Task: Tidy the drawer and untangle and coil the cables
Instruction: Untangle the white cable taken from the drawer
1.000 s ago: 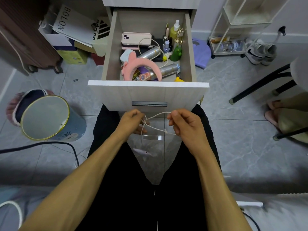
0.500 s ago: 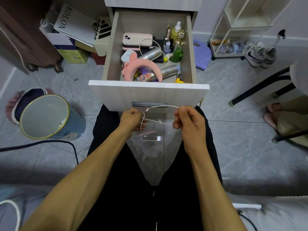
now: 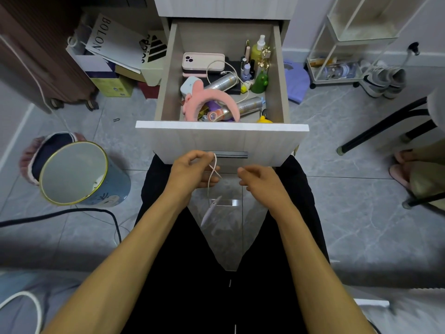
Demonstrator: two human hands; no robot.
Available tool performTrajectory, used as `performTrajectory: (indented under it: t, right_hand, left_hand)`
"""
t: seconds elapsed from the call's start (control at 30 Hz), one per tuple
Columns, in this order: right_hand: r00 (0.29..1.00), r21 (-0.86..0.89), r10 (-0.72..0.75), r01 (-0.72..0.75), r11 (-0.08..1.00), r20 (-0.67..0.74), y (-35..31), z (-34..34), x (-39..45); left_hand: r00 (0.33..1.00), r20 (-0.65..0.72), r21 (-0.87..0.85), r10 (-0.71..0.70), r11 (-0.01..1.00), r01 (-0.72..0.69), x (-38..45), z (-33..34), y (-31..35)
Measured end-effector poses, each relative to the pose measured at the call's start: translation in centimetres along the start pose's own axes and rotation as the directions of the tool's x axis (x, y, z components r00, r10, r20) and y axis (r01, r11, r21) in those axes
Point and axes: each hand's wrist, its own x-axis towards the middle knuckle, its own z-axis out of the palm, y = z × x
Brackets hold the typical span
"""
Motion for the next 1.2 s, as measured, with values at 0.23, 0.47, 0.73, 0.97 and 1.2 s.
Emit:
performTrajectory:
  t: [0.23,0.47,0.73,0.97,1.2]
  right_hand:
    - [0.937,-0.072,-0.271,0.293,0.953,0.219,0.6,1.1,0.0]
    - [0.912,-0.083,-0.264,0.303,0.949,0.314,1.1,3.7,0.7]
    - [0.911,-0.009,-0.198,0.216,0.976,0.362,1.7,3.9,0.9]
    - [0.925,-0.008,-0.248,0.262,0.965,0.287,1.8,5.5,0.9]
    - [0.959,0.288,-0.282,0.272,0.918,-0.005,1.3,4.2,-0.3]
  left_hand:
    - [0.997,0.042,-0.037,0.058,0.998,-0.056,-1.1,-1.1,0.8]
    - [0.999,0.008,-0.102,0.04,0.994,-0.039,-1.5,-3.0,1.5]
    - [1.0,-0.012,-0.181,-0.011,0.983,0.008,-1.6,-3.9,1.2]
    - [1.0,-0.012,-0.261,-0.025,0.965,0.021,-1.6,-4.1,1.6]
    - [0.987,-0.047,-0.173,-0.153,0.974,0.143,-0.2,-6.1,0.1]
